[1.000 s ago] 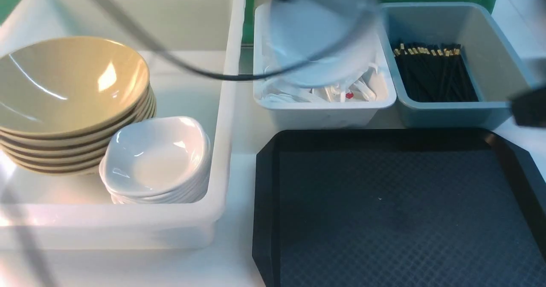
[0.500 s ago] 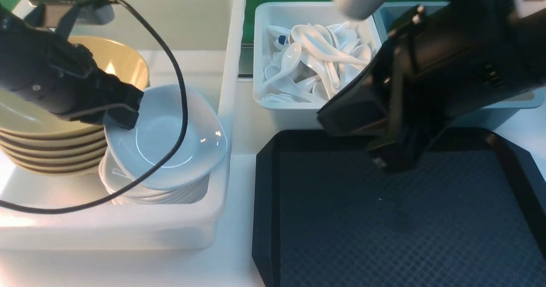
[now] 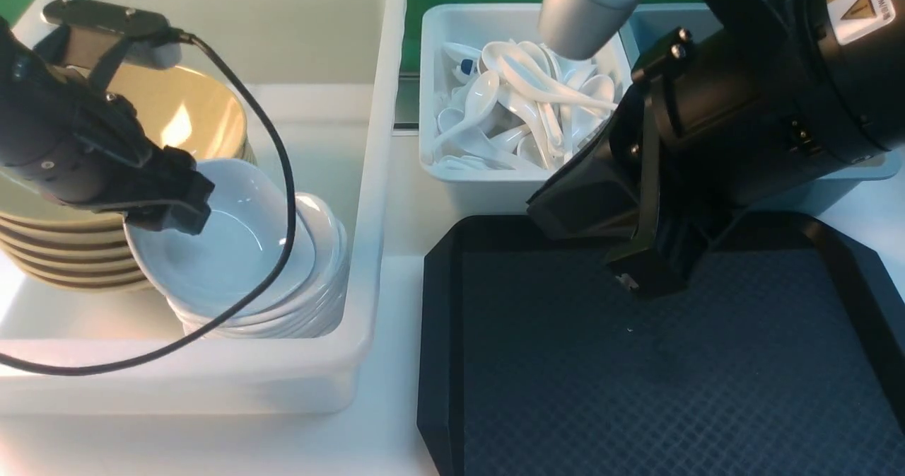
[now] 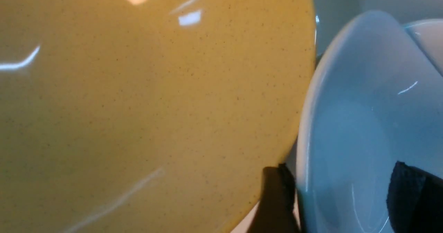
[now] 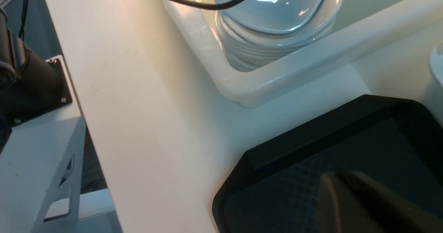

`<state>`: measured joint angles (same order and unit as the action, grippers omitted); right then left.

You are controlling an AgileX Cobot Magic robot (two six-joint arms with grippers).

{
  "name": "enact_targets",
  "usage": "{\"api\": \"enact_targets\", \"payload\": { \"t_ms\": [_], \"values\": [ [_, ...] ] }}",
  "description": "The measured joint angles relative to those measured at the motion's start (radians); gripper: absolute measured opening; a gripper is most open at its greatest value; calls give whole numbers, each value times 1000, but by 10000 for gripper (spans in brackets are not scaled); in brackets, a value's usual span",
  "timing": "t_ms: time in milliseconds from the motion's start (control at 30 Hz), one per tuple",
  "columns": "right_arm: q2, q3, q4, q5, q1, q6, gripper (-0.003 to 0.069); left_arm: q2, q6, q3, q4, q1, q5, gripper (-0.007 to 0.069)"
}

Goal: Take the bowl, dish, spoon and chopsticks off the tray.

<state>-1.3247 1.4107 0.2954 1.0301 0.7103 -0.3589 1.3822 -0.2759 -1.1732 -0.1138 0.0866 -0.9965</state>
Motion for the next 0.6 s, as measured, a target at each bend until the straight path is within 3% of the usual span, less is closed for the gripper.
{"api": "enact_targets", "payload": {
  "t_ms": [167,333,467,533,567,600],
  "values": [
    [0,0,-37,1,1,-1,43,-83,51,-51,3,0,-63,556],
    [0,0,-68,4,1,3,45,-236,103,-65,3,0,-100,561],
    [10,-1,-82,18,1,26,45,-376,141,37,34,0,-114,482],
    [52,-26,-90,2,1,43,45,-497,168,161,78,0,-81,362],
    [57,-26,-90,-4,1,45,45,-497,169,172,82,0,-75,351],
    [89,-53,-90,-29,2,48,45,-561,183,250,102,-1,-29,270]
  ]
}}
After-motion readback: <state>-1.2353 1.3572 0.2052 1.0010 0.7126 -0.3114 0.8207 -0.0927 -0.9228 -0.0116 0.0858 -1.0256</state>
